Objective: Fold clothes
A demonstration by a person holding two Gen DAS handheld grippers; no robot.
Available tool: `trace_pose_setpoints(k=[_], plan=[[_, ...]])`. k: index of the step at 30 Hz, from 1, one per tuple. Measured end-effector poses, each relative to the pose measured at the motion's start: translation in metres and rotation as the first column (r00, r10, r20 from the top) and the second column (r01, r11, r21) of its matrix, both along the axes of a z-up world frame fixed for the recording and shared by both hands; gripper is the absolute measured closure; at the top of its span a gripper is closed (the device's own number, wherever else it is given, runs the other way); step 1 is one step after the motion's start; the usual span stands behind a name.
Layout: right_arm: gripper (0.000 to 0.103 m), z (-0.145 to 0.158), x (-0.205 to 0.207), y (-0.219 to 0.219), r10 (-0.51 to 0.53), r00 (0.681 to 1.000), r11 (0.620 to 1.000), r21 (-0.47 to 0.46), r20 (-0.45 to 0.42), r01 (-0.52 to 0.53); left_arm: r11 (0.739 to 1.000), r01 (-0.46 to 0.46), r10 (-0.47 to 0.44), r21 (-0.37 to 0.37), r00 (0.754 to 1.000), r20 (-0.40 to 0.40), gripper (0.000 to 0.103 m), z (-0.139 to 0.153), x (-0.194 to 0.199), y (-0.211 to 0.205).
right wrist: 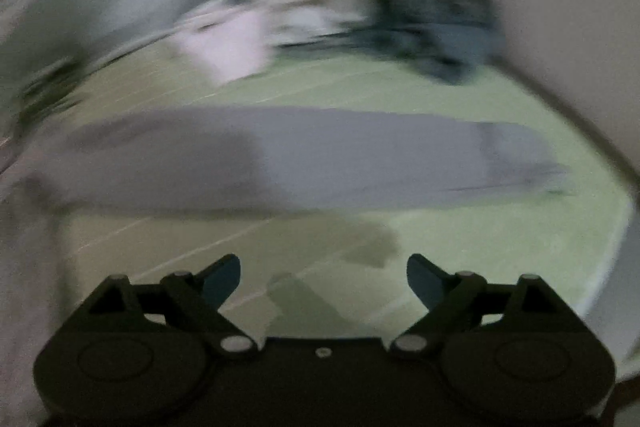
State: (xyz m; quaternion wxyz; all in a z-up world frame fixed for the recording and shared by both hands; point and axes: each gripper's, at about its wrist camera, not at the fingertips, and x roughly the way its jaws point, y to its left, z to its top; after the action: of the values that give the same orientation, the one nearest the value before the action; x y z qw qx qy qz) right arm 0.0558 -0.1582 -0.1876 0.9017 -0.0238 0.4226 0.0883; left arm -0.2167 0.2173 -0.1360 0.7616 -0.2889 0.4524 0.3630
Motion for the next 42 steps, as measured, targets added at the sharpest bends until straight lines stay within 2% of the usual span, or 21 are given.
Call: trace_pose_setpoints(k=[3, 7, 11, 16, 19, 21, 23, 26, 31, 32, 33, 35, 42], plan=[[0.013, 0.001, -0.029, 0.038, 0.137, 0.99, 0.989, 0.064, -0.022, -0.135, 0.998, 0.033, -0.032, -0.058, 0.999, 0.013, 0.001, -0.015, -0.003, 0.01], [0.018, 0.002, -0.06, 0.069, 0.238, 0.97, 0.969, 0.083, -0.043, -0.234, 0.989, 0.106, -0.107, -0.102, 0.994, 0.004, 0.01, -0.034, -0.002, 0.016], [0.019, -0.001, -0.078, 0.077, 0.227, 0.97, 0.971, 0.093, -0.082, -0.22, 0.973, 0.192, -0.19, -0.128, 0.981, 0.031, 0.014, -0.043, -0.009, 0.017], [0.019, -0.003, -0.085, 0.075, 0.179, 0.979, 0.981, 0.089, -0.094, -0.171, 0.939, 0.306, -0.297, -0.153, 0.951, 0.079, 0.014, -0.051, -0.02, 0.018], [0.019, -0.003, -0.086, 0.077, 0.172, 0.98, 0.983, 0.079, -0.095, -0.165, 0.925, 0.346, -0.333, -0.156, 0.937, 0.106, 0.022, -0.053, -0.029, 0.017], [0.019, -0.005, -0.086, 0.079, 0.171, 0.98, 0.984, 0.078, -0.101, -0.163, 0.93, 0.335, -0.321, -0.152, 0.941, 0.11, 0.032, -0.052, -0.035, 0.018], [0.019, -0.007, -0.087, 0.081, 0.173, 0.979, 0.983, 0.074, -0.106, -0.165, 0.939, 0.314, -0.301, -0.139, 0.948, 0.104, 0.05, -0.051, -0.04, 0.019], [0.019, -0.007, -0.088, 0.084, 0.18, 0.978, 0.983, 0.064, -0.106, -0.174, 0.94, 0.311, -0.295, -0.139, 0.947, 0.128, 0.059, -0.048, -0.047, 0.024], [0.019, -0.007, -0.089, 0.083, 0.185, 0.977, 0.982, 0.062, -0.108, -0.179, 0.938, 0.319, -0.298, -0.133, 0.941, 0.159, 0.068, -0.05, -0.048, 0.025], [0.019, -0.007, -0.09, 0.082, 0.186, 0.977, 0.982, 0.061, -0.107, -0.181, 0.938, 0.32, -0.299, -0.13, 0.941, 0.161, 0.08, -0.051, -0.047, 0.025], [0.019, -0.007, -0.09, 0.082, 0.188, 0.976, 0.981, 0.06, -0.107, -0.183, 0.941, 0.315, -0.294, -0.127, 0.942, 0.16, 0.087, -0.05, -0.047, 0.024], [0.019, -0.006, -0.091, 0.082, 0.193, 0.975, 0.981, 0.056, -0.106, -0.188, 0.946, 0.3, -0.28, -0.12, 0.947, 0.159, 0.092, -0.048, -0.049, 0.02], [0.019, -0.01, -0.086, 0.088, 0.244, 0.964, 0.97, 0.03, -0.109, -0.243, 0.977, 0.173, -0.153, -0.128, 0.976, 0.153, 0.095, -0.033, -0.075, 0.005]])
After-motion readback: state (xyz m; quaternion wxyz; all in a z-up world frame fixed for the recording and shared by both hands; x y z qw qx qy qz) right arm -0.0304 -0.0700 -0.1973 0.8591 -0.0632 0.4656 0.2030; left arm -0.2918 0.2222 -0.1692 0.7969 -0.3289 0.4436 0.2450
